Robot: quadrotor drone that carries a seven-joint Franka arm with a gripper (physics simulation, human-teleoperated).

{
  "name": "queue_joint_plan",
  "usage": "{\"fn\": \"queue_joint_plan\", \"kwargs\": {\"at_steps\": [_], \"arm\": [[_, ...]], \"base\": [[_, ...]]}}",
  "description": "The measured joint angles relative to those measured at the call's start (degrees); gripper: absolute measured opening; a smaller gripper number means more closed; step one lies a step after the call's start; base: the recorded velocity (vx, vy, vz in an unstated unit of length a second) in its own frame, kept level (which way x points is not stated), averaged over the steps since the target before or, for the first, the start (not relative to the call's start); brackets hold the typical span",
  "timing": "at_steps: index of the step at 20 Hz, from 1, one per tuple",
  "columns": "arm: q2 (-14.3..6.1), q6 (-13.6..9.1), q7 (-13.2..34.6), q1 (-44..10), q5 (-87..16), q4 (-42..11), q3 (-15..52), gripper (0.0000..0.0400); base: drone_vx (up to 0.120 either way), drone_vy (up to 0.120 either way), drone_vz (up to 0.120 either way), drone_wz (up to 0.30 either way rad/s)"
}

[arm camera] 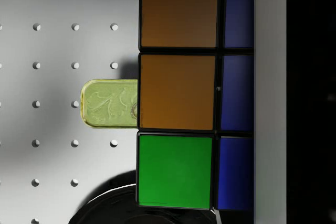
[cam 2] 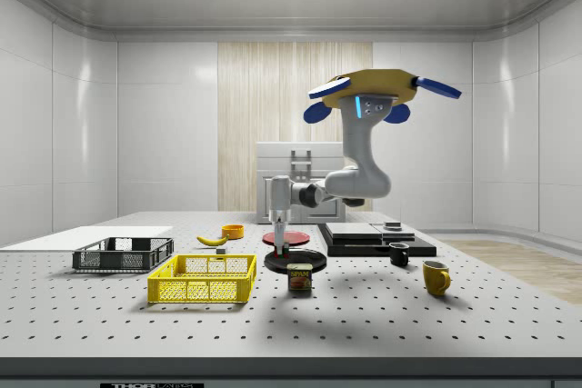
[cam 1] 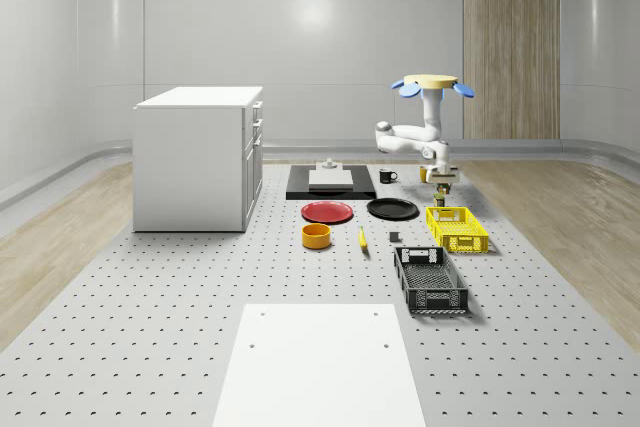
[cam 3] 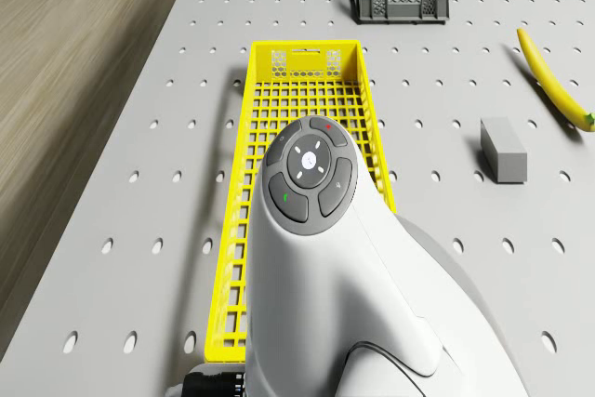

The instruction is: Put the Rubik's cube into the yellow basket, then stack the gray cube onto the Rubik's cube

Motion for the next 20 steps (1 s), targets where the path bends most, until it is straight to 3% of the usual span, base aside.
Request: {"fn": "queue_joint_plan", "kwargs": {"at_steps": [20], "arm": [[-1.5,1.4,0.2,-0.3,0.6,0.1,0.2,0.0320]], "base": [[0.120,-0.004,0.000,0.000]]}}
